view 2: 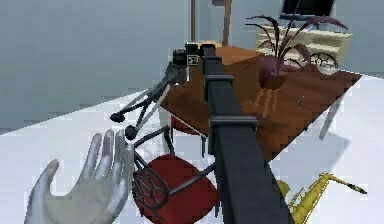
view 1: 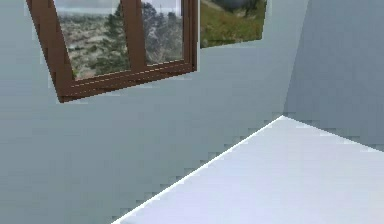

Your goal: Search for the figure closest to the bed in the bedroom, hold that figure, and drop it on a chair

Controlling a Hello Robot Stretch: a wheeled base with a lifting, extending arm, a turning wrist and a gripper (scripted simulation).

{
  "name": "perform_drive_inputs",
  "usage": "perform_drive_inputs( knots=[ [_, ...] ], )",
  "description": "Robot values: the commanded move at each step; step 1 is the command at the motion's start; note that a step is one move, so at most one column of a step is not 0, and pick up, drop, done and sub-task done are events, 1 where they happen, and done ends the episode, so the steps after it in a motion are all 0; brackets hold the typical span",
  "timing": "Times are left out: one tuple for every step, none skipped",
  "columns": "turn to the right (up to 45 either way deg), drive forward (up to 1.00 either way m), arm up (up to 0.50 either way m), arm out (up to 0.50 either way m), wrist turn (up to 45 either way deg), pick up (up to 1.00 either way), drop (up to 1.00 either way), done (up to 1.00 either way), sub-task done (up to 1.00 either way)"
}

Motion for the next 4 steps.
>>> perform_drive_inputs(
  knots=[
    [0.0,0.0,0.0,0.0,45.0,0.0,0.0,0.0,0.0],
    [0.0,0.0,0.0,0.0,45.0,0.0,0.0,0.0,0.0],
    [0.0,0.0,0.0,0.0,24.0,0.0,0.0,0.0,0.0],
    [0.0,0.0,-0.44,0.0,0.0,0.0,0.0,0.0,0.0]
  ],
)
